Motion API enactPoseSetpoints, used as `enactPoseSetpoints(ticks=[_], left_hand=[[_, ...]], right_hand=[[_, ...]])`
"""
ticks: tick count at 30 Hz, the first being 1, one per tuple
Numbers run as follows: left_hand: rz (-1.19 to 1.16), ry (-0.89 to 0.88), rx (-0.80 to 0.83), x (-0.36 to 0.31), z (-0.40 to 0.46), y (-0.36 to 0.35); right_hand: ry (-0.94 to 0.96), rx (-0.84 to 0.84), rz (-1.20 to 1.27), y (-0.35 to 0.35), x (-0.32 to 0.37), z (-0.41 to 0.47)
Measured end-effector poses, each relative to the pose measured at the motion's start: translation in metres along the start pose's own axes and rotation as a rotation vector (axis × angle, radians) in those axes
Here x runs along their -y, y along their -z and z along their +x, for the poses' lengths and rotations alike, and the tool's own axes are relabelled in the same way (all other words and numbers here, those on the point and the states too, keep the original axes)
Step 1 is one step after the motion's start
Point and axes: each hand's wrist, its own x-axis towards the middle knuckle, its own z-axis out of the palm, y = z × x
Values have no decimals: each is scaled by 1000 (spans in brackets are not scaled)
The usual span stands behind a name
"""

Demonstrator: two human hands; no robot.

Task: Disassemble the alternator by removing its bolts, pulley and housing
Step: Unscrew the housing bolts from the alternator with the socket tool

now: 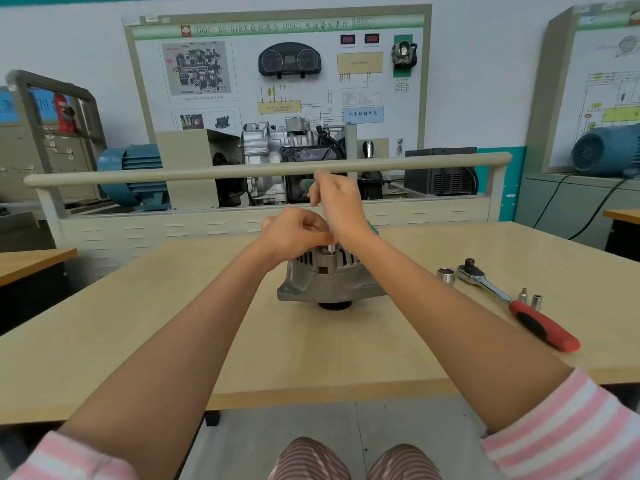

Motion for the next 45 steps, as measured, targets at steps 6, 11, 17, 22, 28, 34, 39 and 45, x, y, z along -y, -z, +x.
enactPoseSetpoints(ticks=[6,11,17,22,28,34,39,45], left_hand=[[142,8,-46,-4,-2,1],[170,7,-35,-7,-6,3],[190,-27,-43,-7,-8,2],[134,-11,-40,-4,-5,0],[-10,7,-5,-2,-3,-1],[-19,-11,24,0,-2,1],[26,-8,-28,1,0,-2],[135,-5,-70,1,1,-1]], right_hand=[[364,-148,-741,-5,-6,-19],[307,-255,-883,-12,-6,-30],[257,-188,-716,-15,-3,-26],[100,-50,-227,-4,4,-17],[-154,26,299,4,12,-3],[-267,41,574,2,11,6],[-152,-79,294,-4,4,0],[230,-107,-223,-11,-4,-15]])
